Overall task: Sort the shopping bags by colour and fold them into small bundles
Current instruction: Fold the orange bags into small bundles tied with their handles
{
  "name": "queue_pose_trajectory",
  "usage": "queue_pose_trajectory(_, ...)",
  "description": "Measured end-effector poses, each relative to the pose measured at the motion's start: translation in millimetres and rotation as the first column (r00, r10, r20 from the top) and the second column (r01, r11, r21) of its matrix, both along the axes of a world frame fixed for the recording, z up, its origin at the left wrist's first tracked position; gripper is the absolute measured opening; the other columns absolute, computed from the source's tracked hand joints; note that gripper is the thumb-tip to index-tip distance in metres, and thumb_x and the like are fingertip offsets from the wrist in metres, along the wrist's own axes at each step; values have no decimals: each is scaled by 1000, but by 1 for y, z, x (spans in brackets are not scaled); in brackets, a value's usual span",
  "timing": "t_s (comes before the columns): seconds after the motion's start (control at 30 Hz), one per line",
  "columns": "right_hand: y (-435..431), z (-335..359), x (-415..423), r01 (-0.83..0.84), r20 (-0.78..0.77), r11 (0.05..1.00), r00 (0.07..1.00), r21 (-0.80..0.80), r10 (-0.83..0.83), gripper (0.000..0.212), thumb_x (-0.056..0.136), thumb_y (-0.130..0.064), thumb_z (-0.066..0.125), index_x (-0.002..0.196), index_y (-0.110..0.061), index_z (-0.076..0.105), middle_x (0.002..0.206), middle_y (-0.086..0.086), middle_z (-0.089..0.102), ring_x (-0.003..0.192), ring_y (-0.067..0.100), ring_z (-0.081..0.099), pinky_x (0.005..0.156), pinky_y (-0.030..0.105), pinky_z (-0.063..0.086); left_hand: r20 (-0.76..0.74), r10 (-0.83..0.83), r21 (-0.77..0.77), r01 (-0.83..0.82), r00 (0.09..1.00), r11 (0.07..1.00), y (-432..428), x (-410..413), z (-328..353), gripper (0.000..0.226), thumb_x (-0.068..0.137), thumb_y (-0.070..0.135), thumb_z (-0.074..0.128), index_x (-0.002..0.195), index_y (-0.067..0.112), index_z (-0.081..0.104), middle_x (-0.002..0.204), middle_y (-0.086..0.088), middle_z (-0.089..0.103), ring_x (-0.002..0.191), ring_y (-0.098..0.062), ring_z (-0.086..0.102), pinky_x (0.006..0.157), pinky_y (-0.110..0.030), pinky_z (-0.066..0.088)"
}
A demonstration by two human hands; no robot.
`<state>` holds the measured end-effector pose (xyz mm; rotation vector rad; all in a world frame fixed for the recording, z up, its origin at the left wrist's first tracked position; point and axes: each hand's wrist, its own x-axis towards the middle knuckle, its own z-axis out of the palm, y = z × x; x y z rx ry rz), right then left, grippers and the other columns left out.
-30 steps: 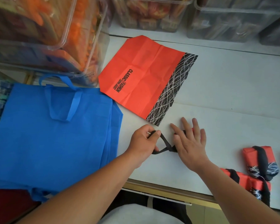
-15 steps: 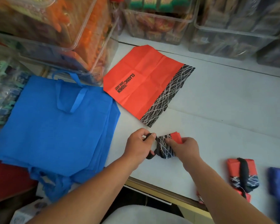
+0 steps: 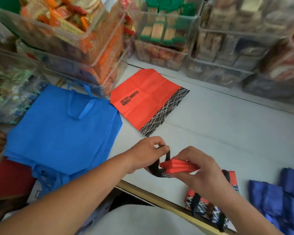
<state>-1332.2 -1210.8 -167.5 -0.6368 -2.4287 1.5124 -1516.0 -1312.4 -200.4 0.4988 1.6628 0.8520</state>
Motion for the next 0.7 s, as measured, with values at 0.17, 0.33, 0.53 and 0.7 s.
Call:
queue_pose_trajectory(0.17, -4, 23, 14, 215, -29, 964, 975, -158, -222, 33, 64, -16, 95, 87, -30, 75, 95, -9, 63, 86, 15, 64, 67, 16, 48, 58, -128, 89, 122, 990, 988, 0, 23, 43, 22, 106, 38, 52, 104, 18, 60, 85, -10, 66, 70, -26, 66, 66, -49, 61)
queue_pose_trajectory(0.33, -9, 30, 25, 189, 20, 964, 982, -188, -188, 33, 76, -8, 88, 96, -29, 72, 121, -19, 66, 106, 10, 68, 80, 23, 55, 92, -107, 91, 99, 990, 991, -7, 38, 67, 24, 107, 39, 50, 107, 16, 58, 88, -13, 69, 72, -32, 69, 69, -58, 62)
queue_pose_trajectory(0.53, -19, 30, 32, 115, 93, 991, 990, -68, -109, 22, 87, -11, 80, 95, -24, 64, 77, -10, 67, 61, 3, 56, 58, 16, 42, 141, -124, 24, 122, 982, 992, -13, 47, 87, 39, 109, 45, 39, 114, 15, 63, 99, -8, 67, 82, -21, 69, 88, -51, 61)
queue_pose_trajectory(0.7, -17, 30, 32, 193, 121, 981, 973, 33, -195, 23, 88, -16, 78, 94, -29, 59, 76, -10, 68, 62, 14, 61, 58, 30, 49, 214, 24, 73, -41, 977, 997, -15, 51, 90, 33, 103, 44, 54, 122, 19, 66, 112, -8, 71, 96, -36, 75, 95, -43, 59)
